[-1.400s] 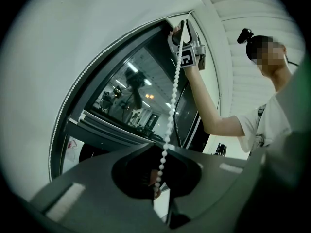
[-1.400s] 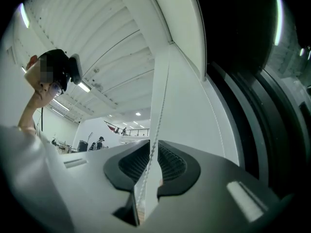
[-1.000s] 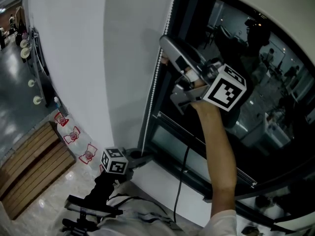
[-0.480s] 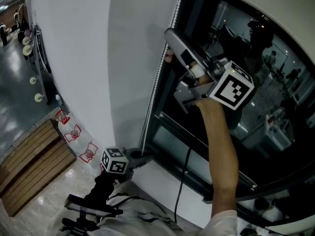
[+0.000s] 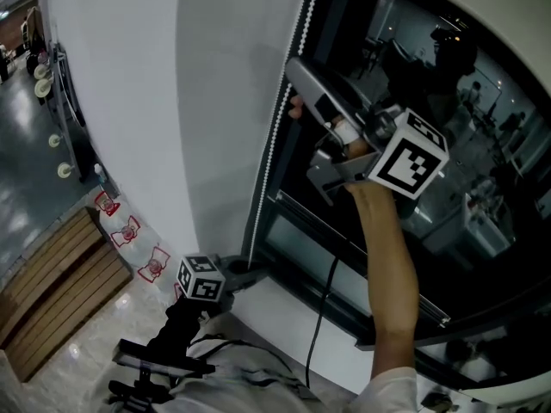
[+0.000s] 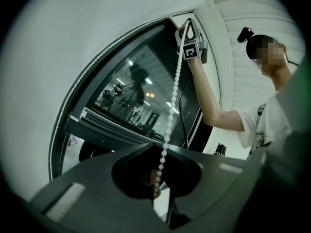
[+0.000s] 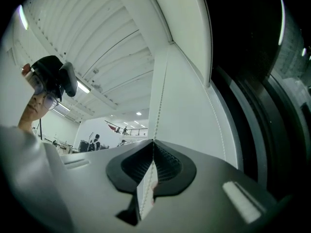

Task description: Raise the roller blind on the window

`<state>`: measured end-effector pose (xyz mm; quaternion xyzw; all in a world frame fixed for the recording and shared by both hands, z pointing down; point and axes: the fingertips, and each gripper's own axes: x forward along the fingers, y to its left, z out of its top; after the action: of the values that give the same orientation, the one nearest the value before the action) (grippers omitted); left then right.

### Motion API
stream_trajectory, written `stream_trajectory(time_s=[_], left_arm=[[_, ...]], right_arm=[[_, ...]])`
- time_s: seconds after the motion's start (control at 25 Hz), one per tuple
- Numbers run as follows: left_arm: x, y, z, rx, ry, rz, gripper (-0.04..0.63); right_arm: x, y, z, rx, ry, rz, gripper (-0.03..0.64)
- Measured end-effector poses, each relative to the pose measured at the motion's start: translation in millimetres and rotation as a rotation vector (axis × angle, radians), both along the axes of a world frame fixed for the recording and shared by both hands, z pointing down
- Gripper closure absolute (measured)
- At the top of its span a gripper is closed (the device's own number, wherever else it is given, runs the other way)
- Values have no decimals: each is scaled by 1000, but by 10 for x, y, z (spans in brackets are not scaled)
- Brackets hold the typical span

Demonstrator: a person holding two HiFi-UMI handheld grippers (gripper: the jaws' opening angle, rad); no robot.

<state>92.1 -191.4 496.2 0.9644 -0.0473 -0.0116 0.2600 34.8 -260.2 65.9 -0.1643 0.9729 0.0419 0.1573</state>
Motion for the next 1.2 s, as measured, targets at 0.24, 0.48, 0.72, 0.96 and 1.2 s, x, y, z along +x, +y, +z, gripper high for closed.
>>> stream_trajectory(time_s=[0.24,0.48,0.72,0.96,1.2], left_arm=[[-4,-16,-36,4,3,0,597],[-8,-16,-34,3,3,0,597],[-20,-17,-39,2,5,-3,597],[-16,-18,-52,-4,10,-3,597],[-9,-15,-79,-4,15,-5,597]], right_arm=[[-27,-72,466,-52,69,23,609],[-80,-143,1085,-124,155,42,609],[-46,-164,1896,-252,193,46,611],[-85,-81,2294,-304,209,41,611],[-99,7,2726,-358,238,54,611]])
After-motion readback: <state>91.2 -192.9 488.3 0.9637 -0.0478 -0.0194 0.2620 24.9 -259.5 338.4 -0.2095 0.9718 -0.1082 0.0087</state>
